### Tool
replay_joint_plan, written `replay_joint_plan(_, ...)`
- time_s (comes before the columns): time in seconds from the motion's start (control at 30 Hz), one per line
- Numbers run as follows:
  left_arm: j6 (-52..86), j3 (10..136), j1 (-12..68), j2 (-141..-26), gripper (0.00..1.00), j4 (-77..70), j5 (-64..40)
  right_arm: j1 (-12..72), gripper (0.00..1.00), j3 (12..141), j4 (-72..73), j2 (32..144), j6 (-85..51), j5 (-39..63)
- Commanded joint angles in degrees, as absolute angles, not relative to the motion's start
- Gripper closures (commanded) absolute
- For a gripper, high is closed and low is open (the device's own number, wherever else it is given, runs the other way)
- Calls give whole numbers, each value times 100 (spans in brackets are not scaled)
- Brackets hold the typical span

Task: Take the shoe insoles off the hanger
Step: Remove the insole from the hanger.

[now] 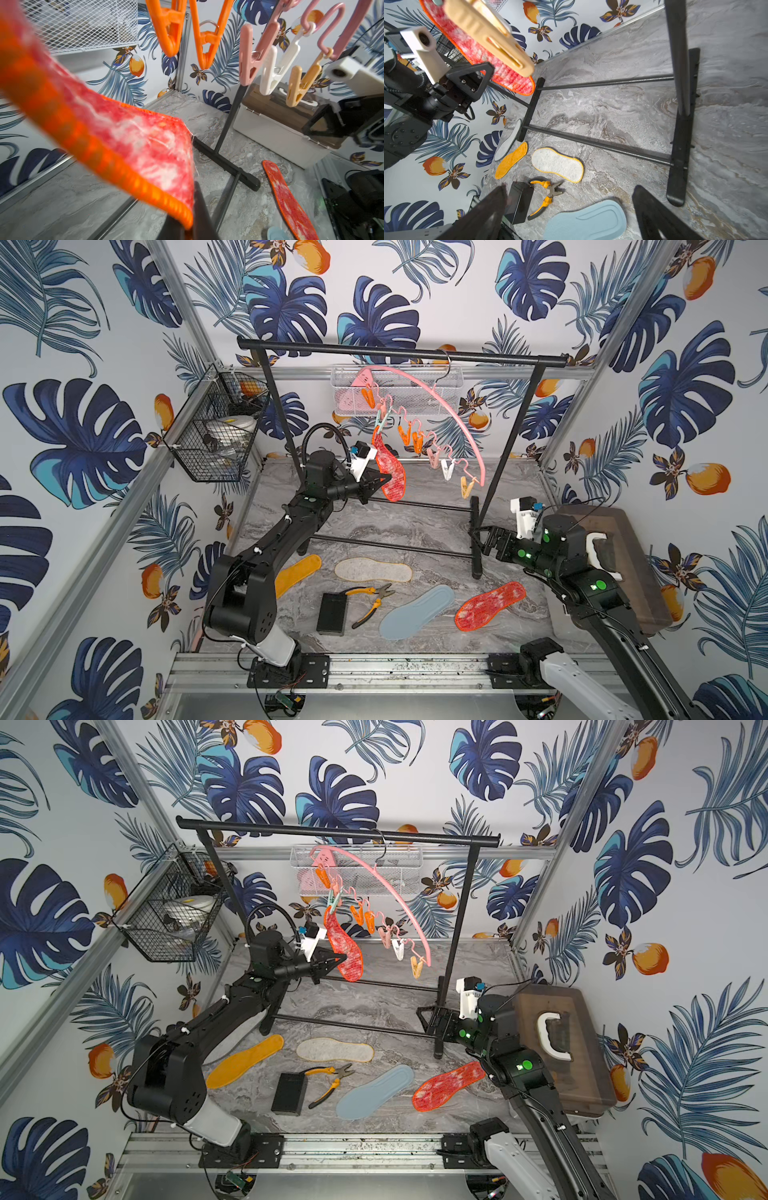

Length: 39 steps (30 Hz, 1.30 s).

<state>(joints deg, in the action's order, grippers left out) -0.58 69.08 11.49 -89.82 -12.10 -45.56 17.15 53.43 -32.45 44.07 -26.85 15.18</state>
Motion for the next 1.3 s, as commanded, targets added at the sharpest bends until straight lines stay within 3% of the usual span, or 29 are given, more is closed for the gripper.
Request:
replay_joint_plan(0.0,-448,6778,1134,-8756,100,-699,-4080,1722,4,5871,-4211,4368,-2685,580)
replay_joint_plan(0.17,-404,6566,1134,-8636,100,-650,-3834,1723,9,6469,-5069,4210,-3235,156)
replay_joint_plan(0.33,-266,6524,1134,-8607,100,-561,-3933,1723,12,6560,-4729,4162,-2960,1655)
replay_joint_plan(0.47,-213,6550,1134,-8493,100,-219,-4243,1723,13,5946,-3607,3839,-2870,3046)
replay_joint_plan(0.8,-47,6342,1143,-8183,100,-10,-4668,1747,17,5166,-1721,3685,-3248,4614)
replay_joint_plan(1.07,-87,6402,1156,-8270,100,114,-4977,1903,17,4877,-1076,3836,-3131,4610)
replay_joint_plan(1.27,-431,6710,1157,-8409,100,698,-5379,2303,16,4637,-1236,4264,-2434,3992)
